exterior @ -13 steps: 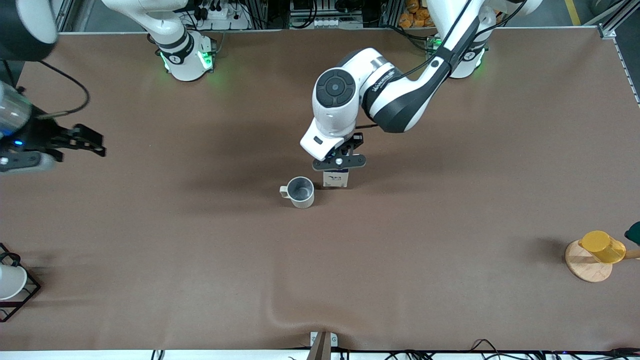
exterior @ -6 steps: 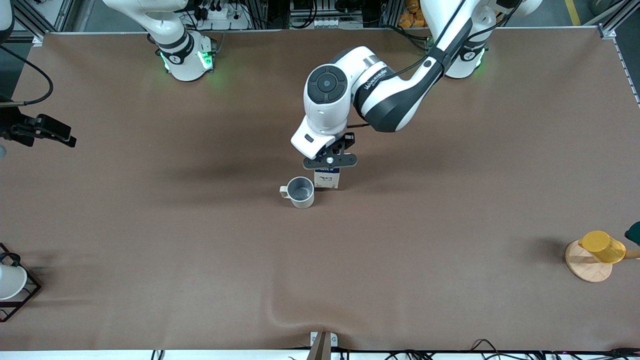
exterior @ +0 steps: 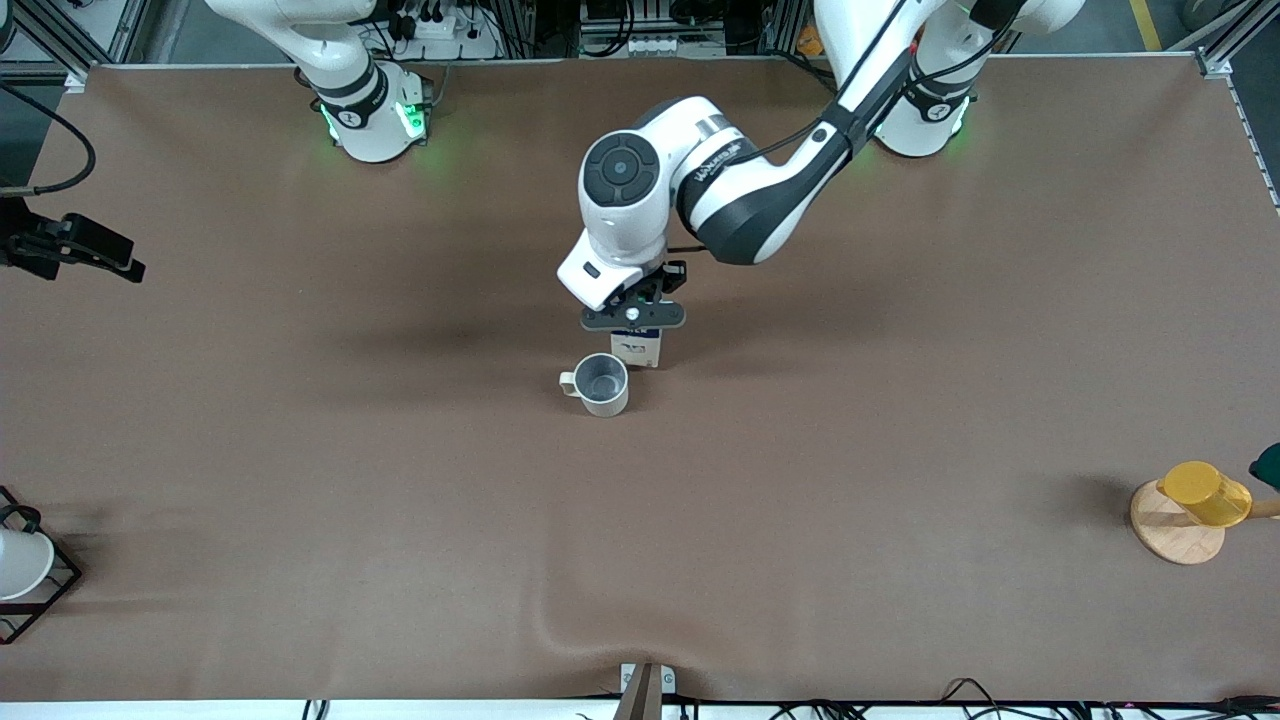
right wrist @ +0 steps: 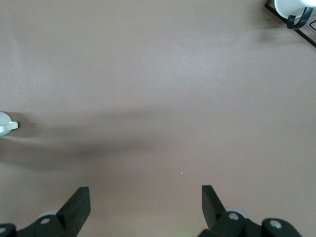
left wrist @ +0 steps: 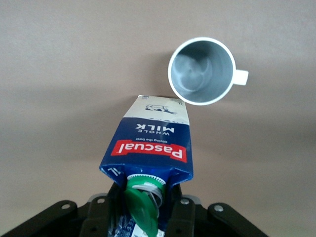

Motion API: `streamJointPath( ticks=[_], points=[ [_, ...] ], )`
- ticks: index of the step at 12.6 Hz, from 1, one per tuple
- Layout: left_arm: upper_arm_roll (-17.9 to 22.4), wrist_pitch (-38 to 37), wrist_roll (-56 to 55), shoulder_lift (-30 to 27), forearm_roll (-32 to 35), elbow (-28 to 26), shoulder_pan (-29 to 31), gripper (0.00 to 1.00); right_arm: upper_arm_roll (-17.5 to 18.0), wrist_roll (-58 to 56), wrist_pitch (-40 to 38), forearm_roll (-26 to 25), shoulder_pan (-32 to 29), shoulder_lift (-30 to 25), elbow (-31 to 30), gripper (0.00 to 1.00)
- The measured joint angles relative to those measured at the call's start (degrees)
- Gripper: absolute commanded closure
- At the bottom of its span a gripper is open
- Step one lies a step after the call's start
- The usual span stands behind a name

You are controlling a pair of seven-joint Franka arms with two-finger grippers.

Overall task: Place milk next to cup
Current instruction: 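Lower the milk carton beside the mug with the left gripper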

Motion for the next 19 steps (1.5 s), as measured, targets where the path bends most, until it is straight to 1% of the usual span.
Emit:
streamJointPath(
  ticks=[3, 9, 11, 12, 13, 14, 15, 19],
  points=[
    [0.0, 1.65, 0.0, 1.3, 0.0, 0.8, -1.32, 0.8, 0.0, 0.35, -0.96, -0.01, 0.0, -0.02, 0.31, 0.0],
    [0.17, 3.5, -0.49, 3.2, 0.0, 1.44, -1.37, 0.79, 0.13, 0.5, -1.63, -0.01, 0.0, -0.13, 0.68, 0.0],
    [0.16, 3.91, -1.5, 3.56, -0.31, 1.52, -1.38, 0.77, 0.26, 0.5, -2.06, -0.01, 0.06, -0.13, 0.68, 0.0],
    [0.16, 4.02, -1.8, 3.58, -0.73, 1.53, -1.38, 0.7, 0.26, 0.5, -2.43, -0.01, 0.03, -0.14, 0.68, 0.0],
    [0.14, 4.06, -2.05, 3.58, -0.87, 1.55, -1.38, 0.52, 0.24, 0.5, -2.57, -0.01, -0.09, -0.14, 0.69, 0.0],
    [0.12, 4.07, -2.15, 3.59, -0.92, 1.56, -1.4, 0.12, 0.33, 0.5, -2.62, -0.01, -0.37, -0.14, 0.69, 0.0],
    [0.1, 4.09, -2.18, 3.59, -0.93, 1.58, -1.45, 0.0, 0.72, 0.5, -2.64, -0.01, -0.96, -0.14, 0.69, 0.0],
    [0.18, 4.22, -2.21, 3.37, -0.93, 2.9, -1.22, 0.0, 1.76, 0.5, -2.64, 0.04, -1.6, -0.15, 0.73, 0.0]
  ],
)
